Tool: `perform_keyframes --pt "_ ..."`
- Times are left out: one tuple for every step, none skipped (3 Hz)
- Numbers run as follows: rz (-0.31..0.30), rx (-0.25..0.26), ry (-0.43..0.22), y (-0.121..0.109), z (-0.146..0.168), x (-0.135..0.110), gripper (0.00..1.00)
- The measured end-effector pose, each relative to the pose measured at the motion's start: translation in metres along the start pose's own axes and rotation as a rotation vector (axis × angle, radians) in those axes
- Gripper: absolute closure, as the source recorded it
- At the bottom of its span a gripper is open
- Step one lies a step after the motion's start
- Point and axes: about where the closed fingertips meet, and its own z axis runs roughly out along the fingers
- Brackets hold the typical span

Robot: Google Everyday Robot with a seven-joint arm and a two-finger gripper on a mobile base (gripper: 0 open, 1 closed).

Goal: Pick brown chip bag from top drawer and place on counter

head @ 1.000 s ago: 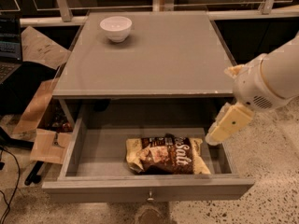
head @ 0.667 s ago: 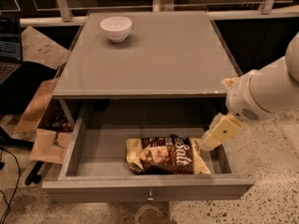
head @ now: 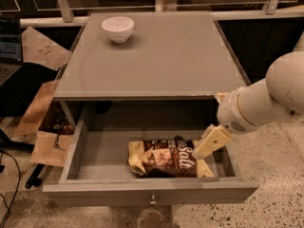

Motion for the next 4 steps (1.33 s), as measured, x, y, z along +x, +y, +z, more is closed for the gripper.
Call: perform_keyframes --pt "0.02 -0.054 -0.009 0.011 0.021 0.002 0.0" --pt "0.037 -0.094 0.028 0.022 0.055 0.007 0.0" --pt "0.036 -0.095 0.03 0.022 0.056 0.007 0.0" --pt "0.06 -0.095 0.041 0.022 0.062 0.01 0.0"
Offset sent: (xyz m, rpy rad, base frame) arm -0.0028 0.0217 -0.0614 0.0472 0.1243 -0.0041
